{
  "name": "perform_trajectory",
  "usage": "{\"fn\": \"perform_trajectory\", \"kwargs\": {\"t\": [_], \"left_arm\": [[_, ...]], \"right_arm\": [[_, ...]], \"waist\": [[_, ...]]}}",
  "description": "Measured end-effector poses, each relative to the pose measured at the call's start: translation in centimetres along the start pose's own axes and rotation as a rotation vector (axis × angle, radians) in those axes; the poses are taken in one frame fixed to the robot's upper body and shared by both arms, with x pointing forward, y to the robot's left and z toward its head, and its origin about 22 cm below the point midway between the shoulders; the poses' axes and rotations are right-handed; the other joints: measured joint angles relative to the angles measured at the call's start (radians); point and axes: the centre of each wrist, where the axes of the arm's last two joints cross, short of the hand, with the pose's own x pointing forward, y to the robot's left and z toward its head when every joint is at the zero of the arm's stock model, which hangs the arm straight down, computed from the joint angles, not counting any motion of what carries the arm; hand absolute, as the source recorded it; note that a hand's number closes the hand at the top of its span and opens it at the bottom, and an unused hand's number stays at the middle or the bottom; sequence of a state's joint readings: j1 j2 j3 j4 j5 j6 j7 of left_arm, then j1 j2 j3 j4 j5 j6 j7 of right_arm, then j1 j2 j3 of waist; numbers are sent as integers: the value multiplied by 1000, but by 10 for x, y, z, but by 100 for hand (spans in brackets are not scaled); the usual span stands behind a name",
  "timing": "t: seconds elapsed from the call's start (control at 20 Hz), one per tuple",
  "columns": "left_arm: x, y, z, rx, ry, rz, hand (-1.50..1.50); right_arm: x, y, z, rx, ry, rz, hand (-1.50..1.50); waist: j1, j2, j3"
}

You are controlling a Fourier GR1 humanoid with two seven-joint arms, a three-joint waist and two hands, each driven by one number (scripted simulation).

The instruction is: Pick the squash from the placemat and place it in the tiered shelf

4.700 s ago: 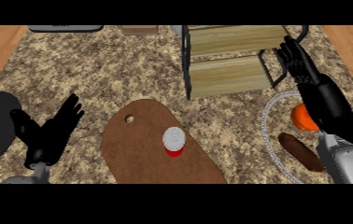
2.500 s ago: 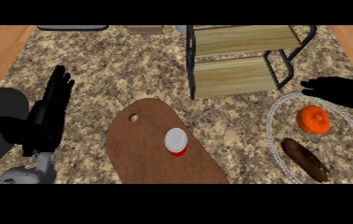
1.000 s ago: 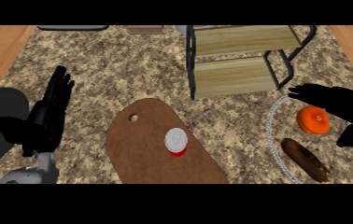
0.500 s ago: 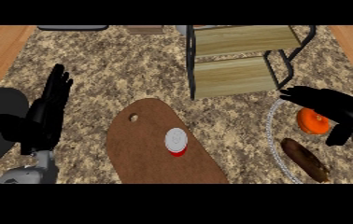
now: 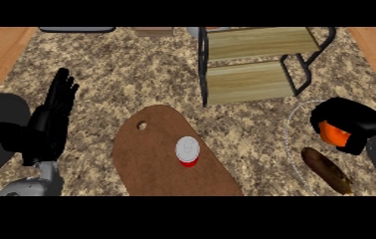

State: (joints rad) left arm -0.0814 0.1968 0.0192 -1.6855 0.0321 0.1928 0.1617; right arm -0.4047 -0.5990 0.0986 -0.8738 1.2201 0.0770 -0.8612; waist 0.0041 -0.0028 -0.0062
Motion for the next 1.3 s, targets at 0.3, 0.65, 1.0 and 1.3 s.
{"fn": "perform_trajectory", "kwargs": {"t": [0.3,0.65,1.0,1.3], "left_arm": [[-2,8,-1,2,3,-7,0],[-6,15,2,40,27,-17,0],[-10,20,7,61,49,-21,0],[-14,20,8,62,59,-19,0]], "right_arm": [[12,-1,-14,-68,9,-13,150],[60,12,-56,-116,316,-142,150],[123,-14,-98,-274,378,-384,150],[157,-71,-92,-559,416,-595,150]], "waist": [[-7,-2,-1],[-58,-35,-37],[-68,-43,-20],[-72,-39,-2]]}}
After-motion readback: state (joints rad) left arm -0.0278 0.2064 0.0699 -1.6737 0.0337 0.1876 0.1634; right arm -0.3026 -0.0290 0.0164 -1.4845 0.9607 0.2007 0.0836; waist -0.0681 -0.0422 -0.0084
